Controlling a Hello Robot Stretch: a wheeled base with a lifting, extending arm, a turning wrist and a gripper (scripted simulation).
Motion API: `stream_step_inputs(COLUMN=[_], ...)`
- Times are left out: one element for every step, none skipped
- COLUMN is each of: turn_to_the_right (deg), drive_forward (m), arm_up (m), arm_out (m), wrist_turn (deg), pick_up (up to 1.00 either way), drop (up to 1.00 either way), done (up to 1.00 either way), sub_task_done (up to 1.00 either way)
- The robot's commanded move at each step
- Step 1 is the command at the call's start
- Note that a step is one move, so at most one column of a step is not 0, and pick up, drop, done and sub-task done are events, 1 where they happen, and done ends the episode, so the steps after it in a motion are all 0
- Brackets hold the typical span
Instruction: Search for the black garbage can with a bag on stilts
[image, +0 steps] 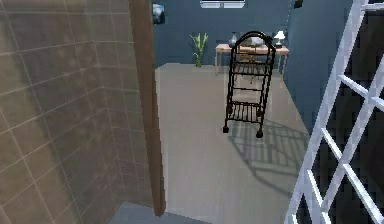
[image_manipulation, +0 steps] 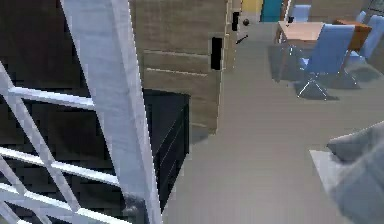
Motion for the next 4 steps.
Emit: stream_step_inputs(turn_to_the_right=[0.0,6.0,0.0,-18.0], drive_forward=[1.0,0.0,0.25,0.0], arm_up=[0.0,0.0,0.0,0.0], arm_out=[0.0,0.0,0.0,0.0], wrist_turn=[0.0,0.0,0.0,0.0], pick_up=[0.0,0.0,0.0,0.0], drop=[0.0,0.0,0.0,0.0], done=[0.0,0.0,0.0,0.0], sub_task_done=[0.0,0.0,0.0,0.0])
